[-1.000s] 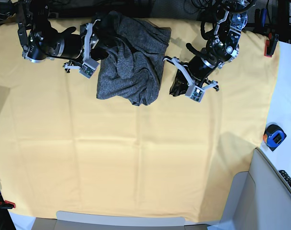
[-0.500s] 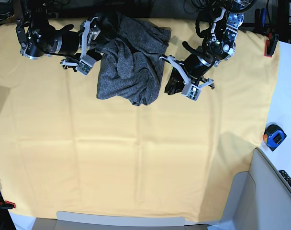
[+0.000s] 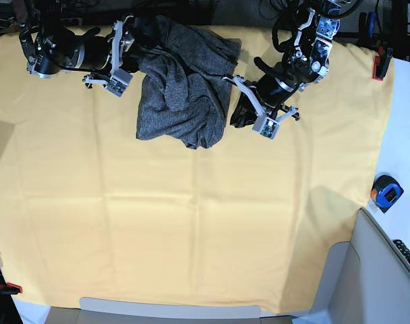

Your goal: Fold the T-shirt properly

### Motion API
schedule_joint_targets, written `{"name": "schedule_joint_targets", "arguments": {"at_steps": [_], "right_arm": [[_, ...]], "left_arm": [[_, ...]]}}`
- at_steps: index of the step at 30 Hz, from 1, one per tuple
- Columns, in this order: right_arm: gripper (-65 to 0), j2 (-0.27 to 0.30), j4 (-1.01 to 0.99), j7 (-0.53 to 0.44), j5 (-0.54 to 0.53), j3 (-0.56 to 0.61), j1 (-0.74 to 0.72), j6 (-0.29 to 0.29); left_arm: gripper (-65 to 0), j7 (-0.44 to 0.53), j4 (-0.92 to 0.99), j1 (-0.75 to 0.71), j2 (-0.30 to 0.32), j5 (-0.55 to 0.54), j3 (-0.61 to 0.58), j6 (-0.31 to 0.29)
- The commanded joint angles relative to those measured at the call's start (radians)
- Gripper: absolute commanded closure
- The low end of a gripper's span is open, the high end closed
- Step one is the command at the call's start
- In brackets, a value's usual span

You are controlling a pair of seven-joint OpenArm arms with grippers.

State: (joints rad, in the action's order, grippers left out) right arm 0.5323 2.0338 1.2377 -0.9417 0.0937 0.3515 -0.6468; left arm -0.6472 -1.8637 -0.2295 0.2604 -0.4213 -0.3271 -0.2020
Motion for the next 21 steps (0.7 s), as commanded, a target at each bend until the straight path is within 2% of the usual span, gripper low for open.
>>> {"name": "schedule_joint_targets", "arguments": {"at_steps": [1, 8, 10, 14, 16, 21], "right_arm": [[-32.3, -0.002, 0.021, -0.016, -0.026, 0.002, -0.01, -0.003], [-31.4, -0.068, 0.021, -0.016, -0.026, 0.114, -0.065, 0.0], [-25.8, -0.09, 0.021, -0.016, -0.026, 0.159, -0.085, 0.002], [-7.5, -0.13, 0.018, -0.016, -0.007, 0.214, -0.125, 0.009], [-0.5, -0.153, 0.018, -0.016, 0.003, 0.214, -0.125, 0.063], [-0.9, -0.177, 0.015, -0.016, 0.002, 0.243, -0.159, 0.135]], "left_arm": [[0.0, 0.027, -0.021, 0.006, 0.004, -0.006, 0.003, -0.004], [0.0, 0.022, -0.02, 0.006, 0.004, -0.006, 0.003, -0.004], [0.0, 0.022, -0.02, 0.006, 0.004, -0.006, 0.003, -0.004], [0.0, 0.022, -0.02, 0.005, 0.006, -0.006, 0.003, -0.004], [0.0, 0.022, -0.02, -0.005, 0.007, -0.006, 0.004, -0.004], [0.0, 0.028, -0.02, -0.015, 0.007, -0.006, 0.004, -0.004]]}}
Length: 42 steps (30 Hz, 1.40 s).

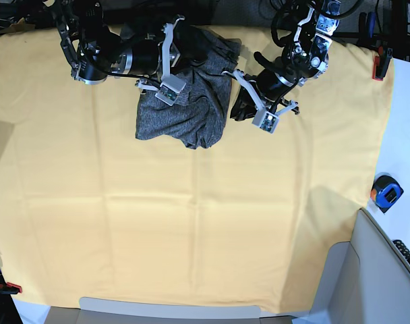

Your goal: Fold the T-shirt properly

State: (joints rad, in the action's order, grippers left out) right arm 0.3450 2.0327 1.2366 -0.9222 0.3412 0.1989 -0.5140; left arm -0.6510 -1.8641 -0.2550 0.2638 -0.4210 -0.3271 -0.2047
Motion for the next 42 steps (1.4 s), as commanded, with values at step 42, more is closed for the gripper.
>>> {"name": "schedule_joint_targets", "arguments": {"at_steps": [42], "right_arm": [[-0.2, -0.01, -0.039, 0.052, -0.019, 0.203, -0.25, 0.088]], "left_arm": [[0.0, 0.024, -0.019, 0.013, 0.005, -0.006, 0.007, -0.002]]}}
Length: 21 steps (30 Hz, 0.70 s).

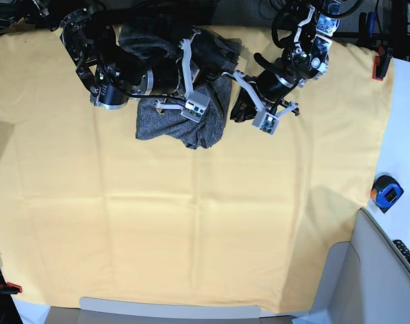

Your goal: Fold the T-shirt properly

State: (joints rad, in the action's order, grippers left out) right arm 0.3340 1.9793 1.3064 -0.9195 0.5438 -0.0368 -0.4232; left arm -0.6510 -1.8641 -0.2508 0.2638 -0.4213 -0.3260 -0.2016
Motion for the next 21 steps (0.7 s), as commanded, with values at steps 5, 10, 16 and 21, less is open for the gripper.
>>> {"name": "schedule_joint_targets", "arguments": {"at_steps": [5, 10, 16, 21], "right_arm": [[-0.2, -0.028, -0.007, -0.018, -0.022, 0.002, -0.039, -0.015], [-0.3, -0.077, -0.031, -0.04, -0.019, -0.027, -0.071, -0.012], [-0.6, -0.079, -0.065, -0.129, -0.019, -0.215, -0.07, -0.007], [-0.7, 0.014, -0.064, -0.187, -0.02, -0.382, -0.028, 0.165]], "left_arm": [[0.0, 0.024, -0.019, 0.006, 0.002, -0.006, 0.084, -0.005], [0.0, 0.032, -0.033, 0.003, -0.001, -0.011, 0.181, -0.005], [0.0, 0.033, -0.088, -0.069, -0.001, -0.011, 0.293, -0.009], [-0.1, 0.027, -0.173, -0.172, -0.001, -0.012, 0.307, -0.011]]}}
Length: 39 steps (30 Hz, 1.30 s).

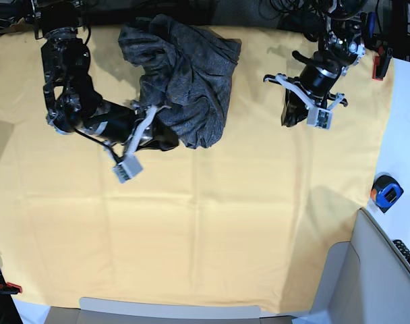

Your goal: Fold the T-shirt properly

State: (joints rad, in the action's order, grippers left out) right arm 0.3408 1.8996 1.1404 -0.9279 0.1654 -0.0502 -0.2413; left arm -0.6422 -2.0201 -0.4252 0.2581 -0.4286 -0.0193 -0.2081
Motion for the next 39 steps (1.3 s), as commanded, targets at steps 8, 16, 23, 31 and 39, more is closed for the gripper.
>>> {"name": "schedule_joint_targets", "arguments": {"at_steps": [8, 16, 23, 31, 39], "right_arm": [[-19.8, 0.152, 0.068, -0.017, -0.135, -0.057, 0.148, 0.017], [-22.8, 0.283, 0.113, -0.001, -0.265, -0.046, 0.244, 0.015], [-25.9, 0.226, 0.11, 0.072, -0.248, 0.062, 0.168, 0.015], [-35.8, 0.105, 0.1, 0.074, -0.081, 0.276, 0.08, 0.017], [-35.6, 0.093, 0.025, 0.074, -0.026, 0.31, 0.094, 0.024]], "left_arm": [[-5.9, 0.017, -0.034, -0.05, 0.004, -0.006, -0.063, -0.006], [-6.9, 0.015, -0.032, -0.048, 0.004, -0.006, -0.078, -0.006], [-7.0, 0.015, -0.032, -0.045, -0.027, -0.003, -0.072, -0.006], [-7.0, 0.015, -0.026, -0.045, -0.027, -0.003, -0.077, -0.006], [-7.0, 0.015, -0.026, -0.05, -0.027, -0.003, -0.072, -0.006]]}}
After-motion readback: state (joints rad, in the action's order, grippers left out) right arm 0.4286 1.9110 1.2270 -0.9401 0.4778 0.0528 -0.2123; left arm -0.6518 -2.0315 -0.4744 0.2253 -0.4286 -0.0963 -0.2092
